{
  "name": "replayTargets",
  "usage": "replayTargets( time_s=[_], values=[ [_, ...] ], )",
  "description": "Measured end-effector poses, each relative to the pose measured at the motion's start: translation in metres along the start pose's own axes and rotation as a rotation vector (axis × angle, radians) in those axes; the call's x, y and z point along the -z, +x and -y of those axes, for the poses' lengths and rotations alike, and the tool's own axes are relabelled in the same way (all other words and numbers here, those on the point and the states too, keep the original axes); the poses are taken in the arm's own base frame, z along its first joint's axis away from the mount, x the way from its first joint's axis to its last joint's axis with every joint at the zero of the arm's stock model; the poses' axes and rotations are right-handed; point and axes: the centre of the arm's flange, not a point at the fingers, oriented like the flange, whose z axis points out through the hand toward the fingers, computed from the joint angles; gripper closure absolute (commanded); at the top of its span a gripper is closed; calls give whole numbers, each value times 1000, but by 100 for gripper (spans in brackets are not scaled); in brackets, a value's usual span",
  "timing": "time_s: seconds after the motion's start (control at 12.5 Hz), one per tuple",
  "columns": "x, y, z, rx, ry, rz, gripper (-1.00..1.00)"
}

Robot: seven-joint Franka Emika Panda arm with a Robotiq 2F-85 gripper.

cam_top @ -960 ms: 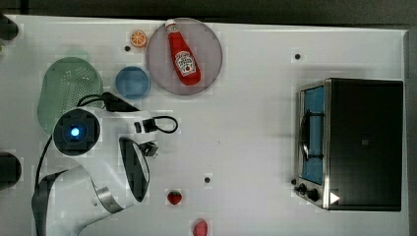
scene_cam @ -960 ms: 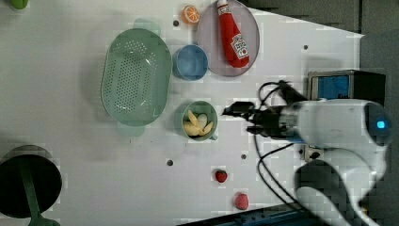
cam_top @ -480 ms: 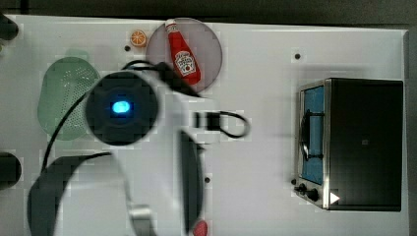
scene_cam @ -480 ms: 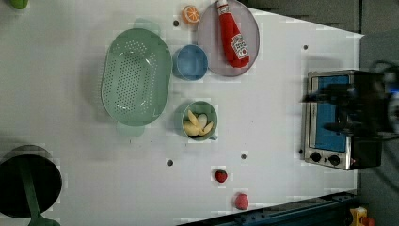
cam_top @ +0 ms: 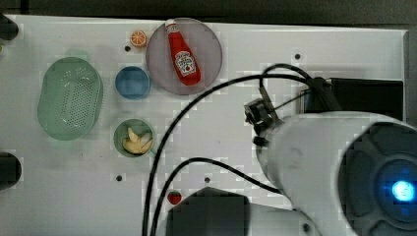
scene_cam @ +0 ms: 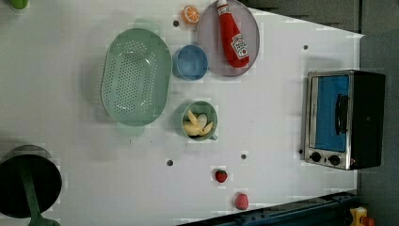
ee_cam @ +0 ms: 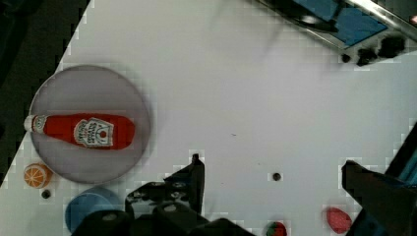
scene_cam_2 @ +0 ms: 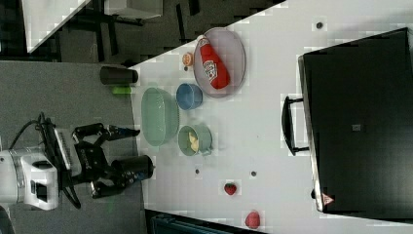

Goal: Pick Banana and place it in mug.

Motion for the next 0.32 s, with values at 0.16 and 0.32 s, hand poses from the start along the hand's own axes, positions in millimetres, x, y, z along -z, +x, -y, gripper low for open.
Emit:
replayTargets(
  time_s=[0.16, 0.32],
  values=[
    [-6, -3, 3, 9, -9, 13, -100],
    [-19, -14, 13, 50, -48, 22, -100]
  ],
)
